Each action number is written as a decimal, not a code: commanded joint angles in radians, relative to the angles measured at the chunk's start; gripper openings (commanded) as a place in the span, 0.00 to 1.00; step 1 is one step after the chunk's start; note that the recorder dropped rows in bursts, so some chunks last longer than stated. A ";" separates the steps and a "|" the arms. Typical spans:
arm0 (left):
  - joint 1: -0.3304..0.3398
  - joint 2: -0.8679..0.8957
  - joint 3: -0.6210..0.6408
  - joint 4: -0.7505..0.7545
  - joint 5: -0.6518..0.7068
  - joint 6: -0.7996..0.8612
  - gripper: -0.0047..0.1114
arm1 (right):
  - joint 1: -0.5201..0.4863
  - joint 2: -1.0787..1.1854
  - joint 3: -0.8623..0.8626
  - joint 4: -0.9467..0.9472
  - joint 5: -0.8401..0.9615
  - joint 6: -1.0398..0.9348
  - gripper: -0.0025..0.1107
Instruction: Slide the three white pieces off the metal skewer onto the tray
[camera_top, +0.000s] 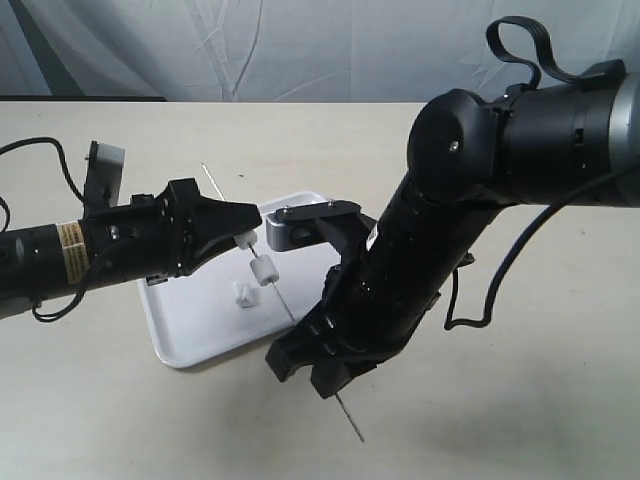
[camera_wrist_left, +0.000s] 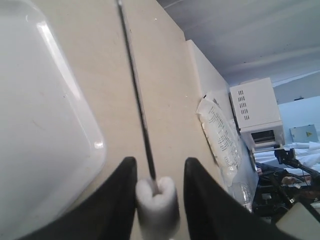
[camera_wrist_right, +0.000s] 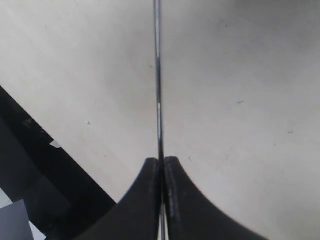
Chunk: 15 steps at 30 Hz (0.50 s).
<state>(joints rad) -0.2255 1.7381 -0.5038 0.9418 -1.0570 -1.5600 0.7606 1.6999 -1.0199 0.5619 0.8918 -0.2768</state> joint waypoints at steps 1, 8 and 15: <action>-0.005 0.001 -0.001 0.006 -0.019 -0.013 0.25 | -0.002 -0.009 -0.005 -0.010 -0.005 -0.011 0.02; -0.005 0.001 -0.001 -0.003 -0.019 -0.013 0.22 | -0.002 -0.009 -0.003 -0.010 0.003 -0.011 0.02; 0.058 0.001 -0.001 -0.010 -0.019 -0.010 0.22 | -0.002 -0.009 0.010 -0.021 0.046 -0.011 0.02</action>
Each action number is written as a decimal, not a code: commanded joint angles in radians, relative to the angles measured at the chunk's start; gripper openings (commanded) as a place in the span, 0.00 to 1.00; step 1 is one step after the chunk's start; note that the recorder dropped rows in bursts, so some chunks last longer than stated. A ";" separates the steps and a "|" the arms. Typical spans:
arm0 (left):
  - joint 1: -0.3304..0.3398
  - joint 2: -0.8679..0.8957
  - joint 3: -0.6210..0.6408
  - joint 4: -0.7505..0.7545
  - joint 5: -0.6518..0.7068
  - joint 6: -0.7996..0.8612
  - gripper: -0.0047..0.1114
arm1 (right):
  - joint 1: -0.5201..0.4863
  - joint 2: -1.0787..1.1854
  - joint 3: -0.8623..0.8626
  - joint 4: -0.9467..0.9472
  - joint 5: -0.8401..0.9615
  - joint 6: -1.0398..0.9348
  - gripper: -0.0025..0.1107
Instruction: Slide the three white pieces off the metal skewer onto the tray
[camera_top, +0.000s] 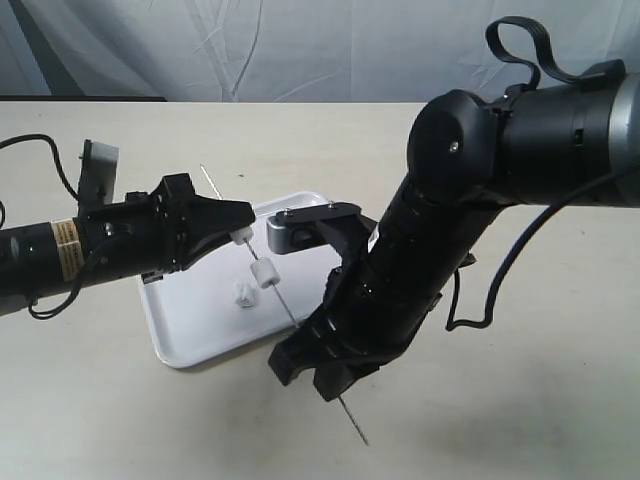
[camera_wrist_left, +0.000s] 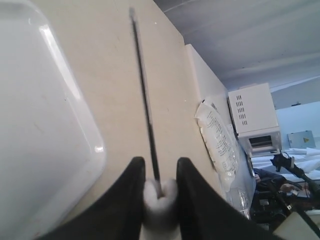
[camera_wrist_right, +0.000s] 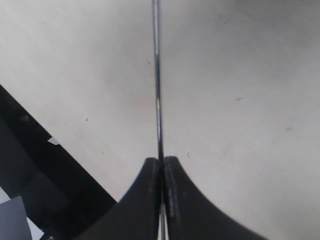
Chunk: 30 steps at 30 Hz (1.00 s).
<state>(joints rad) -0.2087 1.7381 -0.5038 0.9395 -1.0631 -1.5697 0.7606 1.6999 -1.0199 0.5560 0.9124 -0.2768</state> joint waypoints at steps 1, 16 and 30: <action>0.054 0.001 -0.001 -0.005 -0.013 0.000 0.22 | -0.002 -0.009 0.014 -0.019 0.031 -0.011 0.02; 0.217 0.001 -0.001 0.025 0.051 0.016 0.22 | -0.002 -0.009 0.101 -0.060 0.017 -0.011 0.02; 0.157 0.001 -0.003 0.056 0.360 0.250 0.22 | -0.002 -0.009 0.098 -0.049 -0.056 0.018 0.02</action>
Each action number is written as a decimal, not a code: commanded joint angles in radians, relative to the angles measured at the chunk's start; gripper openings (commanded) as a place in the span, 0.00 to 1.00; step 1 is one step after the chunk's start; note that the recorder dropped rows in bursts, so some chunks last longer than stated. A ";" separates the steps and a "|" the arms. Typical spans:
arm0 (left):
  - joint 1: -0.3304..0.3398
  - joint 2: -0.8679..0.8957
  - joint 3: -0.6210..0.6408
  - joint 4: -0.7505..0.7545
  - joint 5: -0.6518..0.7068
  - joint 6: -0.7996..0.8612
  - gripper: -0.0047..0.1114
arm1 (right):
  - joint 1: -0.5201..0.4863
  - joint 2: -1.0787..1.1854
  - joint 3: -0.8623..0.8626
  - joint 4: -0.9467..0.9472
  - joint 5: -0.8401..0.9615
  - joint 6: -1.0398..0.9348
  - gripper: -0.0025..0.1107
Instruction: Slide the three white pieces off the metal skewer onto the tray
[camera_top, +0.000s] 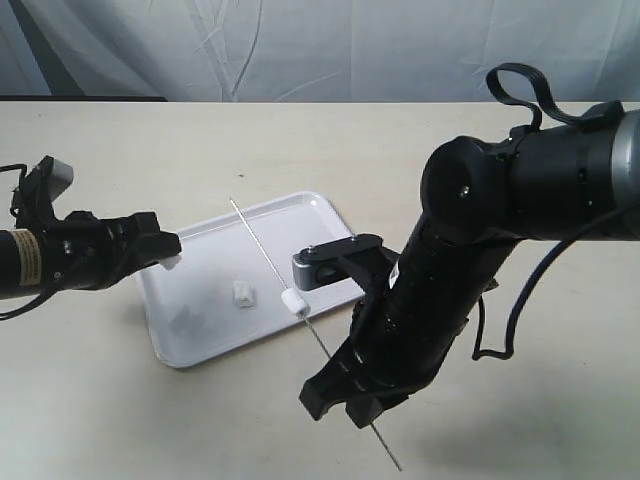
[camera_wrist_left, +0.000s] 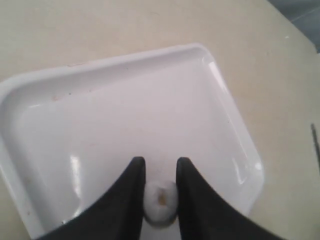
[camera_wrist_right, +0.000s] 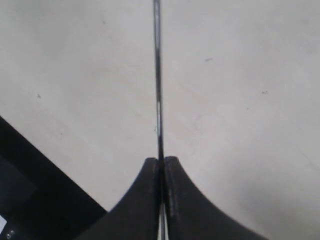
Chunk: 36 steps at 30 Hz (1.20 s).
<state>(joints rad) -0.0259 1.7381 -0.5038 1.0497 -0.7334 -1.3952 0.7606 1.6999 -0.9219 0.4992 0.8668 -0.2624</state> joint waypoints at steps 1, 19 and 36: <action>-0.031 0.001 -0.003 -0.066 0.033 0.102 0.22 | -0.002 -0.009 0.000 0.013 -0.010 0.003 0.02; -0.083 0.045 -0.026 -0.083 -0.145 0.158 0.40 | -0.002 -0.009 0.000 0.026 -0.156 0.058 0.02; -0.087 0.007 -0.026 0.058 -0.488 -0.130 0.39 | -0.002 -0.009 0.000 0.228 -0.325 0.023 0.02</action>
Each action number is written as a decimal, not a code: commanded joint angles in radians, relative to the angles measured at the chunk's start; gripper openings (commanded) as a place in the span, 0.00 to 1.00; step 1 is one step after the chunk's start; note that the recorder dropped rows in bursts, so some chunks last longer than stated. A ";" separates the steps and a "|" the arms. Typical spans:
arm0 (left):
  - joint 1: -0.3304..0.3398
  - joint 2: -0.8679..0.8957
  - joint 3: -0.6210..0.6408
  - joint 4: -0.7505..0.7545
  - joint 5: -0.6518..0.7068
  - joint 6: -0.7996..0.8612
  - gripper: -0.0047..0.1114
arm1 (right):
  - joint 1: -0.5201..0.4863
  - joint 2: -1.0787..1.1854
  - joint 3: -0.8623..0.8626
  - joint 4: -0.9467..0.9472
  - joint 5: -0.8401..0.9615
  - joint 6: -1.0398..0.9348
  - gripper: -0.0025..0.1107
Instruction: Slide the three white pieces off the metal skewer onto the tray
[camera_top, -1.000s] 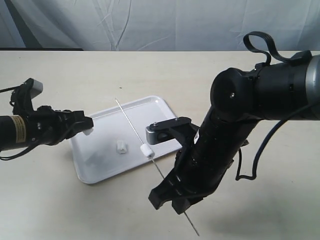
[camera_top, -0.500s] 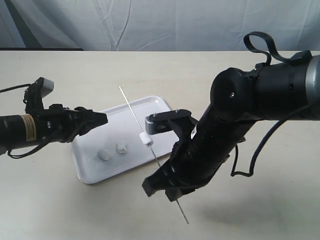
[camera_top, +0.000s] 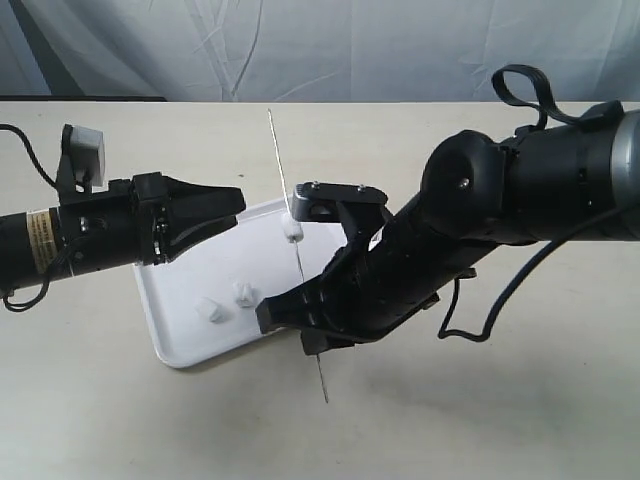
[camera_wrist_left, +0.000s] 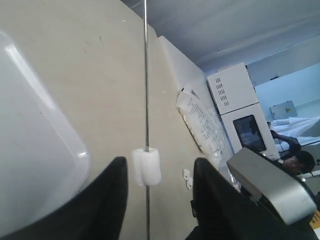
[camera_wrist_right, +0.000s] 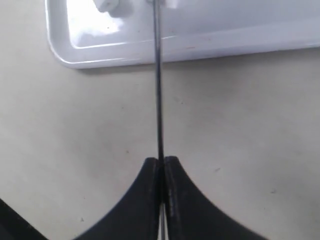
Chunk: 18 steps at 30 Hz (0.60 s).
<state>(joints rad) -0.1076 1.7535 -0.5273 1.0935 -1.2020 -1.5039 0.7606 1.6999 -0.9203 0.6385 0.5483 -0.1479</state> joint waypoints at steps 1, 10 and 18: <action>-0.006 -0.008 -0.002 0.017 -0.019 -0.024 0.39 | -0.002 -0.009 -0.001 0.112 -0.006 -0.113 0.02; -0.006 -0.008 -0.002 0.024 -0.019 -0.025 0.39 | -0.002 -0.009 -0.001 0.198 0.025 -0.221 0.02; -0.006 -0.008 -0.002 0.085 -0.019 -0.050 0.39 | -0.002 -0.009 -0.001 0.374 0.068 -0.392 0.02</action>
<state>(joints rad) -0.1081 1.7535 -0.5273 1.1646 -1.2083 -1.5433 0.7606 1.6999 -0.9203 0.9602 0.5997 -0.4849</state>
